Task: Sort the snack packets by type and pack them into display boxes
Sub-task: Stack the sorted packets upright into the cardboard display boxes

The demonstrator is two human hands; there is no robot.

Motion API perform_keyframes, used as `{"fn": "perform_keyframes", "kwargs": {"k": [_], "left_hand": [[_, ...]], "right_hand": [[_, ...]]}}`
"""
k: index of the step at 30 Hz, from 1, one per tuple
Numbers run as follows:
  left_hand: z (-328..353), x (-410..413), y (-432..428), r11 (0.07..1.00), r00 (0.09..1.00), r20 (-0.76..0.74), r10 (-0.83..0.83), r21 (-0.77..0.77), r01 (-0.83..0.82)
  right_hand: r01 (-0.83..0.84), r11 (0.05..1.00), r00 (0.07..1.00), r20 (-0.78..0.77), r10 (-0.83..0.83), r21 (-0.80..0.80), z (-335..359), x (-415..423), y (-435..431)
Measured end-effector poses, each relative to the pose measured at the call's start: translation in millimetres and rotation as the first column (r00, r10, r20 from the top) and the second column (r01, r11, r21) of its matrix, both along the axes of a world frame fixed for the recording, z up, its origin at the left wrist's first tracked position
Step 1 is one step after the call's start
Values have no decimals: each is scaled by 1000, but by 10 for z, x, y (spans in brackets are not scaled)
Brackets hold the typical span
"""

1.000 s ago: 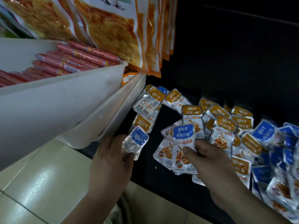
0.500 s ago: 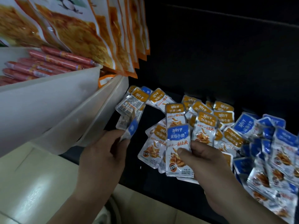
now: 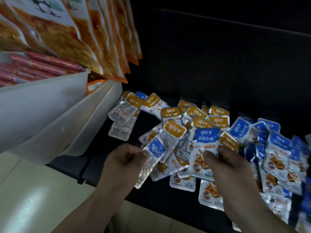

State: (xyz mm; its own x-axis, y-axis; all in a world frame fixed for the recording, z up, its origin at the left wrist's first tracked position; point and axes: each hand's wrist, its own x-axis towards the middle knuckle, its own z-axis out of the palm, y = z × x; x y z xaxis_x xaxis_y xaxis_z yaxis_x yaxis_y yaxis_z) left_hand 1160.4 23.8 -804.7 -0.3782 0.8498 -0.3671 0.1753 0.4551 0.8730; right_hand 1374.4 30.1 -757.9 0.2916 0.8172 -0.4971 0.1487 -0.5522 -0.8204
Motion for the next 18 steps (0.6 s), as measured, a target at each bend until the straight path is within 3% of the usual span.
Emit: {"fn": "perform_keyframes", "kwargs": {"k": [5, 9, 13, 16, 18], "left_hand": [[213, 122, -145, 988, 1000, 19, -9, 154, 6], [312, 518, -132, 867, 931, -284, -228, 377, 327], [200, 806, -176, 725, 846, -366, -387, 447, 524], [122, 836, -199, 692, 827, -374, -419, 459, 558], [102, 877, -179, 671, 809, -417, -414, 460, 581]], "right_hand": [[-97, 995, 995, -36, 97, 15, -39, 36, -29], [-138, 990, 968, -207, 142, 35, -44, 53, -74], [48, 998, 888, -455, -60, -39, 3, 147, -62], [114, 992, 843, -523, -124, -52, -7, 304, -51], [64, 998, 866, -495, -68, -25, -3, 363, -75]]}}
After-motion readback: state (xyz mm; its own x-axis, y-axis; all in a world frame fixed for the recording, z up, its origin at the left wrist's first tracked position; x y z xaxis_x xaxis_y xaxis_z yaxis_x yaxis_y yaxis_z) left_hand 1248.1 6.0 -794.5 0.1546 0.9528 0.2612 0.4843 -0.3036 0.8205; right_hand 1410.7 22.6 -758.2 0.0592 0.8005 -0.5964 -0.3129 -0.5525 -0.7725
